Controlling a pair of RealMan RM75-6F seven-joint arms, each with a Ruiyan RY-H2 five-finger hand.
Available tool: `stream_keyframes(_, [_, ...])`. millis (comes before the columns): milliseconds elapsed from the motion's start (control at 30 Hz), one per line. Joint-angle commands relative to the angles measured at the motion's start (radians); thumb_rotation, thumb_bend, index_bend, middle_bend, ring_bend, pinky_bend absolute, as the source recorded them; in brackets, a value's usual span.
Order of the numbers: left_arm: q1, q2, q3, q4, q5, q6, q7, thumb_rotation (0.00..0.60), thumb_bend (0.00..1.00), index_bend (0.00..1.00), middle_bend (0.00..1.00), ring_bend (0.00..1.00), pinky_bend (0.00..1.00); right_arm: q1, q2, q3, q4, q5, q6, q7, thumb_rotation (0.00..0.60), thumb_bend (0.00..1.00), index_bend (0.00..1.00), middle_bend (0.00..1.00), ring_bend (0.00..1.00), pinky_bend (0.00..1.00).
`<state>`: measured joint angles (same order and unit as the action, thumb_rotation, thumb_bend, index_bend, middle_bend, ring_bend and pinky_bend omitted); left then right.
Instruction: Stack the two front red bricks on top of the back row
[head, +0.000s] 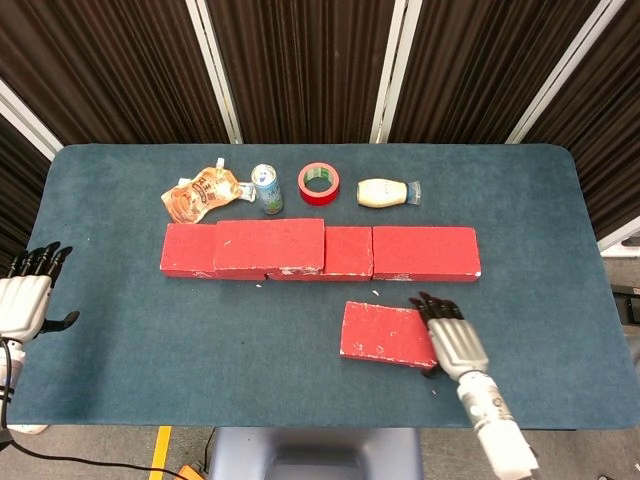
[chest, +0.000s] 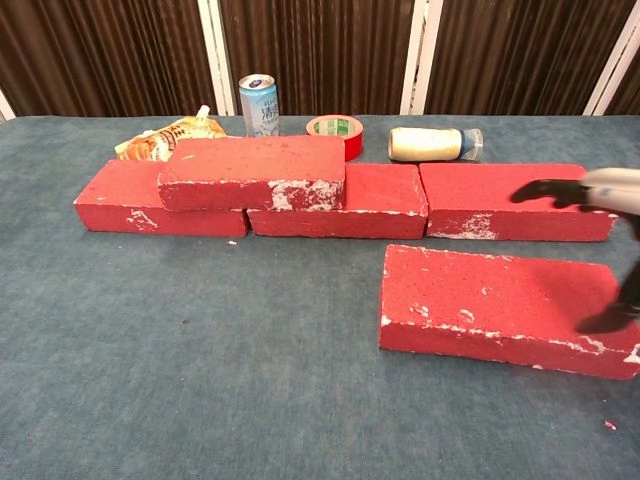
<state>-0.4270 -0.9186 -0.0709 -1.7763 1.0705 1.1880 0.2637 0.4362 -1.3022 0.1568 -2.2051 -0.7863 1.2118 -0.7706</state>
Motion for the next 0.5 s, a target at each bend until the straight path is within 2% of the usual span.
stream_keyframes(33, [0.002,-0.005,-0.006,0.003,-0.002,-0.005,-0.002,0.6,0.23,0.0,0.0,0.0,0.0,0.071,-0.051,0.01,-0.024,0.051,0.023,-0.081,0.6,0.0,0.08,0.09,0.0,0.0])
stream_keyframes(233, [0.016,-0.02,-0.01,0.0,0.004,0.007,-0.006,0.6,0.23,0.0,0.0,0.0,0.0,0.104,-0.085,-0.027,-0.031,0.077,0.07,-0.118,0.6,0.0,0.08,0.09,0.0,0.0])
stream_keyframes(500, [0.02,-0.003,0.002,-0.045,-0.055,-0.025,0.057,0.6,0.22,0.0,0.0,0.0,0.0,0.109,-0.058,-0.067,-0.02,0.082,0.098,-0.097,0.6,0.0,0.08,0.09,0.0,0.0])
